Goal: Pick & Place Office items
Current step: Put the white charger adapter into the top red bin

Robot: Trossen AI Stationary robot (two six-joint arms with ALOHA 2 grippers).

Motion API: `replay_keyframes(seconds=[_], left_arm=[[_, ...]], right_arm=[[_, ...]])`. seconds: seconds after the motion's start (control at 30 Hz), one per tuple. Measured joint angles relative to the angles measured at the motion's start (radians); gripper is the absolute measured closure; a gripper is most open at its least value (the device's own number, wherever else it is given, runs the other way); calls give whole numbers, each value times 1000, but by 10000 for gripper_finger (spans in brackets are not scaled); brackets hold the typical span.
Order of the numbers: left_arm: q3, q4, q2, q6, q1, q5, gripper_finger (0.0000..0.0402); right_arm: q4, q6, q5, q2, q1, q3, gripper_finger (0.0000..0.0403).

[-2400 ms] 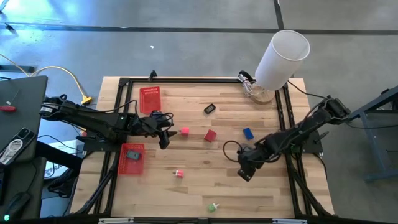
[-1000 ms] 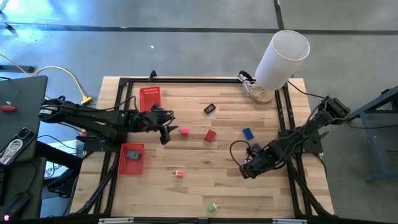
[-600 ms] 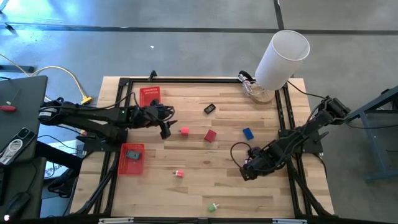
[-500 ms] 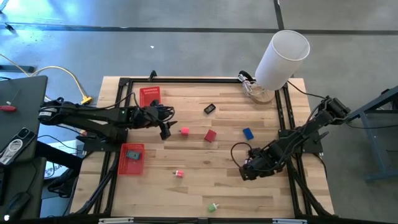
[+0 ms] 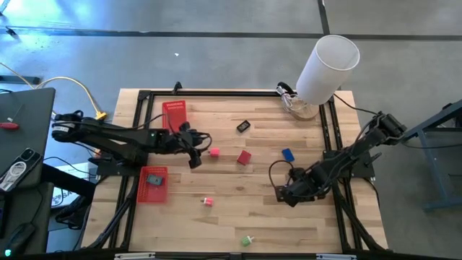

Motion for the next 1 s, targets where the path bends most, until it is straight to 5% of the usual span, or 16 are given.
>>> replay_keyframes(seconds=[0.3,0.5,1.0], left_arm=[[0,16,13,22,0,0,199],[0,16,12,36,0,0,199],[0,14,12,45,0,5,200]], right_arm=[[-60,-23,14,51,-14,-1,188],[-30,-140,155,52,-24,-1,188],[-91,-38,81,52,-87,-34,188]])
